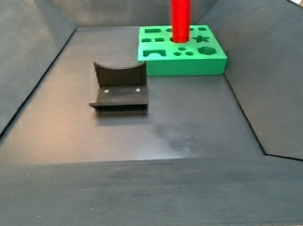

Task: Pick up the round object. Move up. Place the round object on the fixture. Regrasp the round object. Move to above the board. Insert the round object.
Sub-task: Insert the round object.

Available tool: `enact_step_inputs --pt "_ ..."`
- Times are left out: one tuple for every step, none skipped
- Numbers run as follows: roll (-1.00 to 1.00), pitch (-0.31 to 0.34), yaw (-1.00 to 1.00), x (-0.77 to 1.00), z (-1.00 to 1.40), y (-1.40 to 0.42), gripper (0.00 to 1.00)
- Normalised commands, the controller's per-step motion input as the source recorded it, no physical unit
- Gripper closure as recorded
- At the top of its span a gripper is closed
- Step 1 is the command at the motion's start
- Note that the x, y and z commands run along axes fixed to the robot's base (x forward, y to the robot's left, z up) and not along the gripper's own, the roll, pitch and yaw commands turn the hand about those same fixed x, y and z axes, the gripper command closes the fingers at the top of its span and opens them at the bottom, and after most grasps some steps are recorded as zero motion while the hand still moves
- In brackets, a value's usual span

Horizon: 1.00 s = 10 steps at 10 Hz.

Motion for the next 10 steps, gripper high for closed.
enact_step_inputs --pt "-0.1 -0.019 -0.03 0.02 -0.55 -0.04 1.0" --pt "-0.09 -0.049 -0.03 0.0 -0.59 -0.03 1.0" --pt "-0.06 -0.091 -0.02 0.0 -0.71 -0.06 1.0" --pt "-0.04 -0.057 -0.05 0.1 -0.72 -0.12 1.0" --pt "0.0 -0.006 -0.05 0.2 -0.63 -0.09 1.0" --pt "0.0 0.0 -0.03 0.24 -0.59 -0.07 1.0" --pt "0.0 0.0 -0.05 0.24 -0.59 -0.08 1.0" --pt "0.02 -0.01 -0.01 0.0 -0.61 0.0 1.0" --pt "0.06 -0.043 0.0 -0.02 -0.61 0.0 1.0" --pt "0.08 -0.066 0.0 -0.09 -0.59 0.0 1.0"
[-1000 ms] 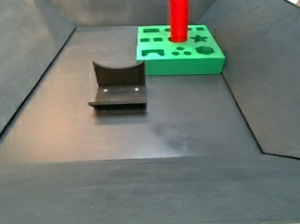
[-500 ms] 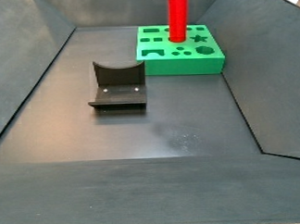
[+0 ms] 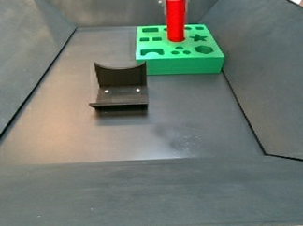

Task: Pick up the round object. Move up. Place the round object on the fixture. Regrasp the round object. Move to above the board. Insert the round object.
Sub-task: Insert the round object.

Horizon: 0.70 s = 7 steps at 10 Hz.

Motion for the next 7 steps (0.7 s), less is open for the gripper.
enact_step_inputs --pt "0.04 -0.064 0.0 -0.07 -0.51 0.0 1.0" --pt "0.0 -0.074 0.0 -0.08 -0.41 0.0 1.0" --pt "-0.22 -0.141 0.0 -0.01 -0.34 0.11 1.0" --pt "-0.26 -0.2 0.0 -0.08 -0.33 0.16 1.0" --pt "-0.21 -0.359 0.0 -0.3 -0.3 0.1 1.0" --pt "-0.15 -0.42 0.01 -0.37 -0.33 0.03 1.0" --pt "-0.13 -0.43 0.03 -0.37 -0.33 0.0 1.0"
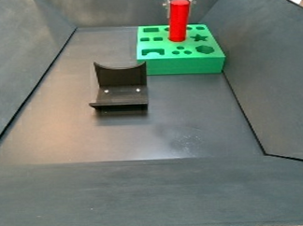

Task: Pick up the round object. Move up. Place the round object on the fixture. Regrasp the round object. Move to above the board. Insert the round object.
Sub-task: Insert the round object.

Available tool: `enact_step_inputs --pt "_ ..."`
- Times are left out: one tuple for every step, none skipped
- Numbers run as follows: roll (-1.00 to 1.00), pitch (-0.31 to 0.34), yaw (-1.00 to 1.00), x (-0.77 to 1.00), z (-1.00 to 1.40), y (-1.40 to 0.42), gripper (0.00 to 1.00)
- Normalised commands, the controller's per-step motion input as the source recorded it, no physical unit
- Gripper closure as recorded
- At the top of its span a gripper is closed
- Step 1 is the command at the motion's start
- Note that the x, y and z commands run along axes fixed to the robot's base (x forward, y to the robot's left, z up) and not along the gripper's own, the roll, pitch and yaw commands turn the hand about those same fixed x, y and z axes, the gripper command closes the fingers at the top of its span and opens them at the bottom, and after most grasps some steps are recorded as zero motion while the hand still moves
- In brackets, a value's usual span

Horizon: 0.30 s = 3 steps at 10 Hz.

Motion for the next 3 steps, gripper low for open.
enact_step_inputs --pt "-0.18 -0.476 0.04 -0.42 -0.2 0.06 1.0" --pt "-0.04 -0.179 0.0 -0.13 -0.09 0.0 1.0" --pt "0.0 0.0 0.0 0.0 0.0 0.0 1.0"
